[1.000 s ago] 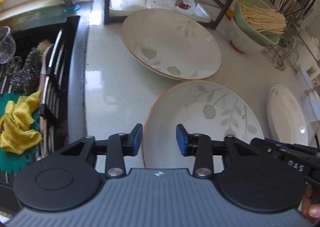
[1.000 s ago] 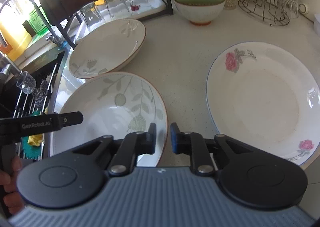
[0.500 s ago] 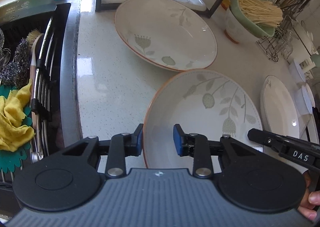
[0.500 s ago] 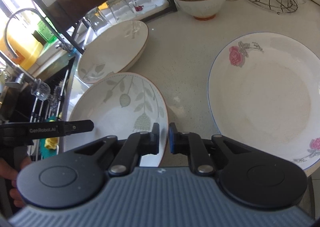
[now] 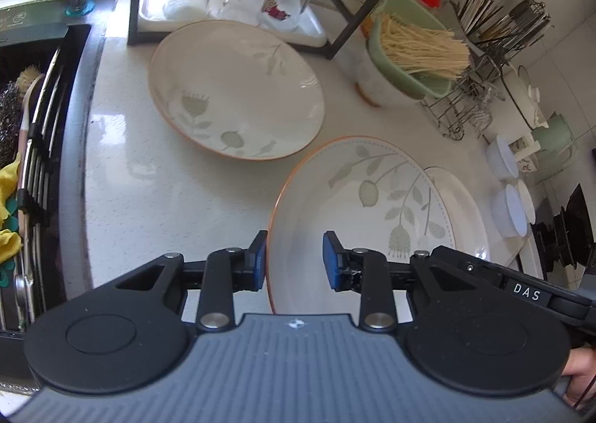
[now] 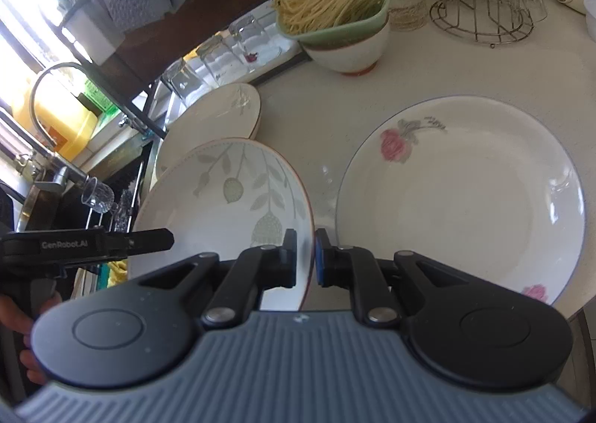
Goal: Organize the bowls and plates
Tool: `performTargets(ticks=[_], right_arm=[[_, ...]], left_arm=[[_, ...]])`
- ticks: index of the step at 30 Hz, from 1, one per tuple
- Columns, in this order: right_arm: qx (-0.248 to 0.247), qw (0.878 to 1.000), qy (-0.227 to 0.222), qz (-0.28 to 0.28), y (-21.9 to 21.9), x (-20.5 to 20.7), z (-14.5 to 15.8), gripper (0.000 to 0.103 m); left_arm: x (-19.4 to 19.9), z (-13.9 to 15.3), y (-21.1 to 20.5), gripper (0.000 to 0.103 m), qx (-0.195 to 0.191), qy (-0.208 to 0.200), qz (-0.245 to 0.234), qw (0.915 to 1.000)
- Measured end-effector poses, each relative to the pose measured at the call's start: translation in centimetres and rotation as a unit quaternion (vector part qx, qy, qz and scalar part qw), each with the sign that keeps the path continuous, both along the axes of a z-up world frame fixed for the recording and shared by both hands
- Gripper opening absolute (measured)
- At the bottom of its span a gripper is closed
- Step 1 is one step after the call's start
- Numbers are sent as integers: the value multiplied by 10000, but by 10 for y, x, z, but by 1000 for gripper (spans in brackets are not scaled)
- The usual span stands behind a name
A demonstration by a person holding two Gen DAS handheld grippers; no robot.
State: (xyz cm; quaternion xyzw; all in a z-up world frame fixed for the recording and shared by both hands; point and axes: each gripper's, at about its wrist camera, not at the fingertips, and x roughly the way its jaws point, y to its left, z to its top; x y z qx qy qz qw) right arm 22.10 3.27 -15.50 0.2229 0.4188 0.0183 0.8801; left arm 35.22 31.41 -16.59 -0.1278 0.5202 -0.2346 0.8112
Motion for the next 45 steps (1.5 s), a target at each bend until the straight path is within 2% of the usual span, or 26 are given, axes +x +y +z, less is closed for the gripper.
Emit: performTargets(ticks=[7, 9, 12, 15, 20, 25, 38, 45], right_arm=[[4, 9998, -185, -82, -31, -3, 11, 13], [-132, 9998, -96, -111, -39, -2, 10, 13], [-85, 9997, -17, -226, -56, -2, 4, 13], [-217, 9994, 35, -272, -73, -3, -1, 13], [-221, 9991, 165, -325, -101, -7, -13, 13], [-174, 9988, 286, -351, -126, -5, -22, 13], [-402, 9981, 442, -122, -148, 5, -30, 13], [-452, 9973, 573, -43, -153, 5, -31, 13]], left_arm=[[3, 14, -34, 35, -55, -117, -75, 9999], [3, 18, -48, 35, -55, -155, -144, 9998], [5, 22, -73, 35, 107, -270, -320, 9991], [10, 16, -97, 35, 132, -203, -449, 9987], [17, 2, -132, 35, 199, -18, -527, 9984], [20, -6, -162, 35, 334, 1, -617, 9975], [13, -19, -188, 35, 552, 157, -319, 9978], [9, -20, -195, 35, 655, 168, -360, 9971]])
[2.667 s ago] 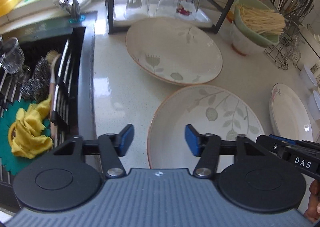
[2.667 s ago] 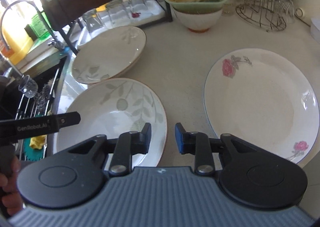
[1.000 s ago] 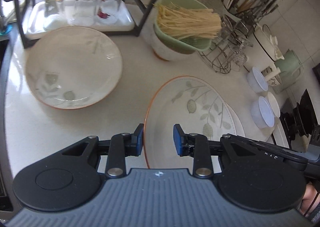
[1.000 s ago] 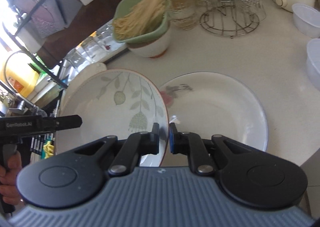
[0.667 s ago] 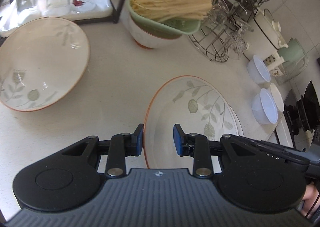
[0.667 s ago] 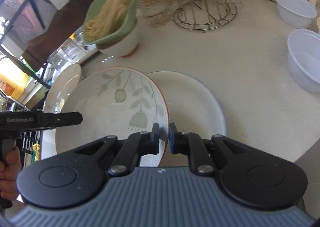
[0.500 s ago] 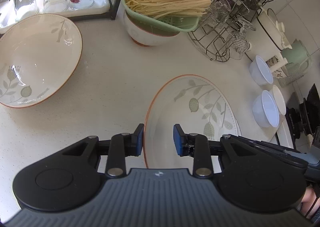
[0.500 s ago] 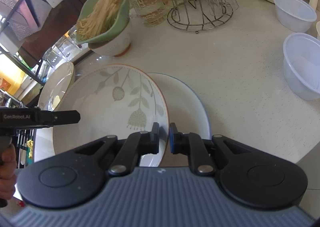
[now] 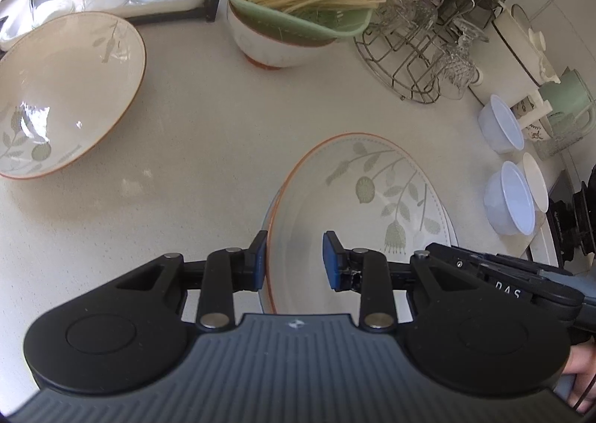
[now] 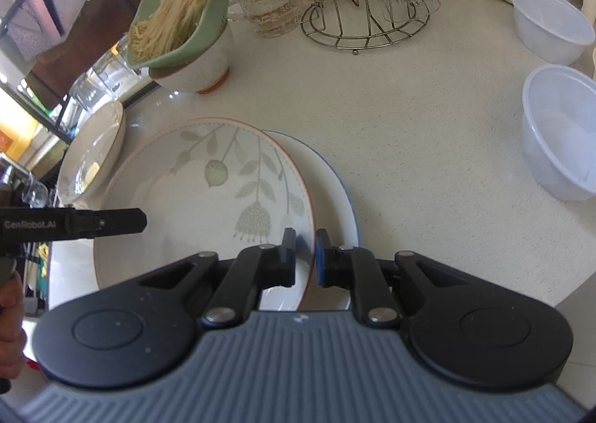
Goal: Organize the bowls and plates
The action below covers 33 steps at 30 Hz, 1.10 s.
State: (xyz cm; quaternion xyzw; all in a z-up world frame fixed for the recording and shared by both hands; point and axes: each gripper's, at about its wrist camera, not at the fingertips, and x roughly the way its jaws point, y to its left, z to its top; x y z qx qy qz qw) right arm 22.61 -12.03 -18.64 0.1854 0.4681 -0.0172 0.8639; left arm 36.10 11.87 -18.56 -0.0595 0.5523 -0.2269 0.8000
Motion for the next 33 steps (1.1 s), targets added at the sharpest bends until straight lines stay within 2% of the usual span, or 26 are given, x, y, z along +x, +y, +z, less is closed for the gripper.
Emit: performTargets(ticks=[10, 17, 20, 25, 33], right_arm=[[-89, 9999, -35, 75, -5, -5, 1, 13], [-57, 9997, -253, 8, -9, -9, 4, 12], [24, 9996, -266, -39, -11, -9, 3, 12], [-137, 9990, -414, -2, -7, -11, 9, 12], [-263, 9949, -972, 89, -7, -23, 34, 12]], left_arm=[[-15, -4, -9, 39, 145, 41, 141, 9998], [-26, -1, 10, 41, -180, -76, 533, 9984], [-32, 5, 16, 42, -189, -180, 640, 9976], [-41, 16, 21, 42, -149, -371, 707, 9967], [-62, 53, 15, 42, -4, -870, 745, 9934]])
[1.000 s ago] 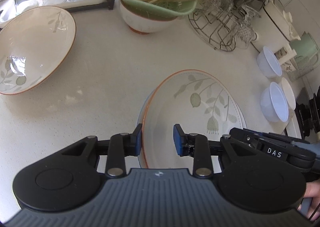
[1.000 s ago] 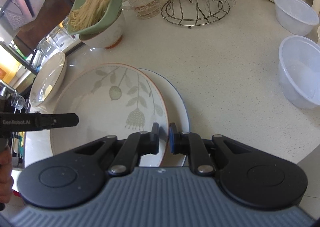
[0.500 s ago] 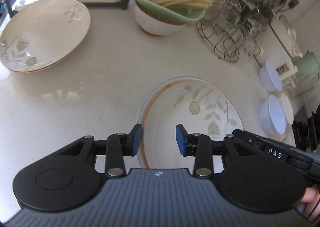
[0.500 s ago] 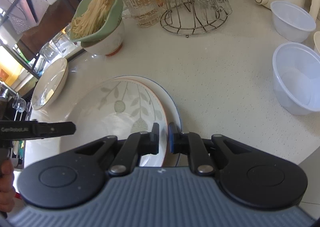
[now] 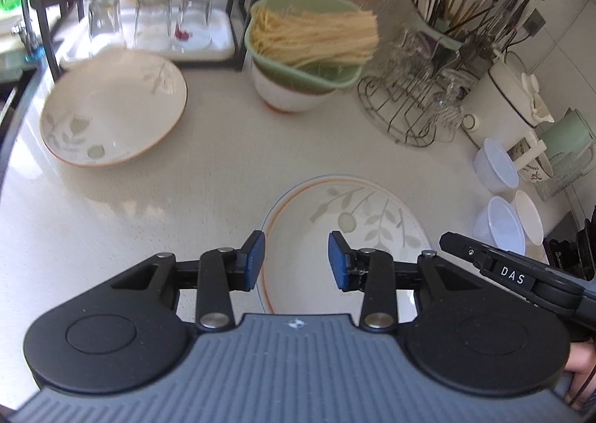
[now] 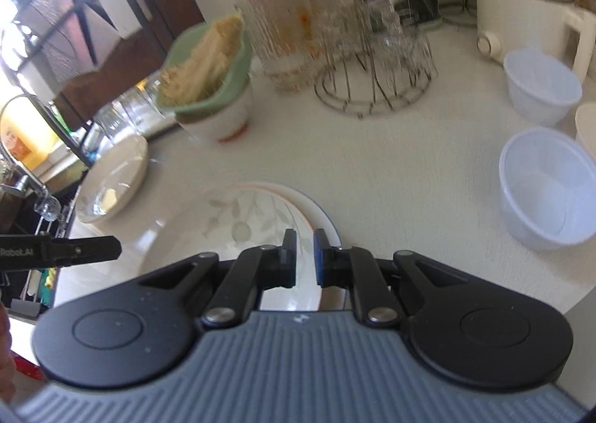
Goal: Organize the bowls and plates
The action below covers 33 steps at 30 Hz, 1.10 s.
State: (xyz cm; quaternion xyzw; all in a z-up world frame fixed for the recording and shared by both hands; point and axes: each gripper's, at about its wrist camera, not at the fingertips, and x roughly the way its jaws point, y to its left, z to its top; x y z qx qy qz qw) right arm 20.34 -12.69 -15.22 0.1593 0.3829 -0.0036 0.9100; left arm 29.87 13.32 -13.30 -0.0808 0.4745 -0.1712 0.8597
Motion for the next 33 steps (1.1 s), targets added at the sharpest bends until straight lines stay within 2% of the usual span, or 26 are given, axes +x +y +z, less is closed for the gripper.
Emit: performTargets(ticks=[6, 11, 16, 18, 25, 33], right_arm=[[-10, 9991, -382, 193, 1, -14, 27, 12], [-57, 9961, -810, 333, -7, -30, 51, 12], [-28, 9923, -1070, 624, -24, -38, 62, 12], [-8, 9901, -1158, 793, -32, -44, 66, 12], [-50, 9820, -1294, 1377, -61, -61, 72, 12], [-141, 9710, -1390, 1938, -82, -85, 78, 12]], left_arm=[[-26, 38, -11, 43, 134, -520, -1, 9986], [-48, 61, -16, 44, 21, -879, 339, 9955], [-70, 72, -29, 44, 48, -1154, 539, 9918], [-79, 71, -38, 44, 173, -1254, 634, 9899], [-114, 74, -72, 44, 339, -1387, 1240, 9820], [-162, 78, -109, 46, 281, -1333, 1589, 9778]])
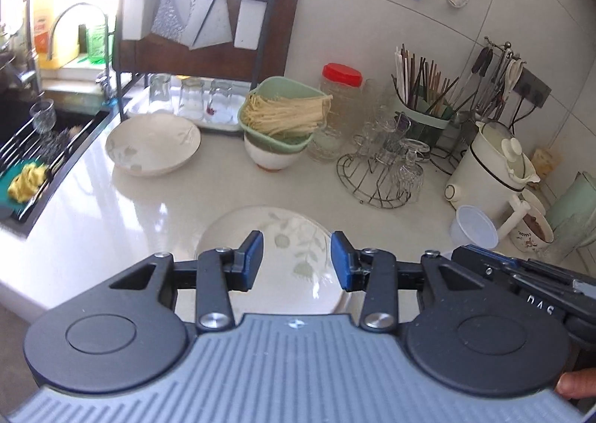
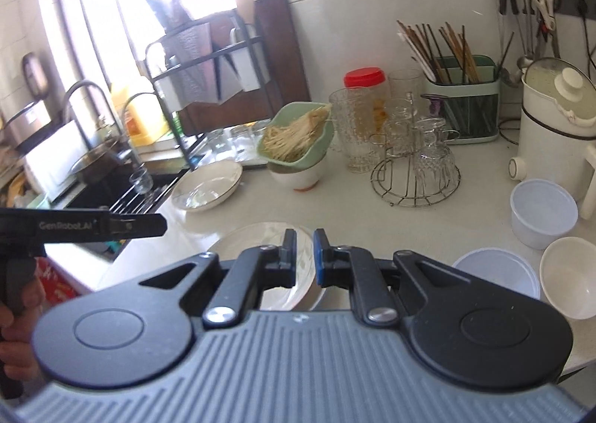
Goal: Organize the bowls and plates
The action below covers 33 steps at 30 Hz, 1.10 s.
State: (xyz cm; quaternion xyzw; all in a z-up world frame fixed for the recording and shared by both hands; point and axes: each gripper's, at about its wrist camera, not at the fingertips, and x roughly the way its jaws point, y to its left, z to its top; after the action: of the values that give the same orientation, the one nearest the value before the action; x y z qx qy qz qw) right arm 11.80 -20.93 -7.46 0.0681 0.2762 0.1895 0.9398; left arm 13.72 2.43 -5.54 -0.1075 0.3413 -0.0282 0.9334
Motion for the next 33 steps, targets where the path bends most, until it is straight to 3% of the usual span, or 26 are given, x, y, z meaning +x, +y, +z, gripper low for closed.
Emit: performTargets(ticks=[4, 8, 11, 17, 33], right_arm=[[4, 9998, 19, 216, -3, -13, 2, 12], [-39, 9993, -8, 374, 2, -17, 7, 12], [-60, 9991, 42, 416, 9, -15, 9, 13], [-49, 9989, 162, 429, 30, 0, 6, 13], [-260, 9978, 494, 363, 98, 75, -11, 13]], left_arm=[[-19, 0, -7, 47, 31, 105, 208, 9997], [-27, 1, 1, 49, -205, 368, 301, 9987], [-26, 5, 7, 50, -176, 337, 322, 9988], [0, -1, 33, 50, -110, 529, 307, 9981], [85, -13, 133, 50, -408, 714, 528, 9952]])
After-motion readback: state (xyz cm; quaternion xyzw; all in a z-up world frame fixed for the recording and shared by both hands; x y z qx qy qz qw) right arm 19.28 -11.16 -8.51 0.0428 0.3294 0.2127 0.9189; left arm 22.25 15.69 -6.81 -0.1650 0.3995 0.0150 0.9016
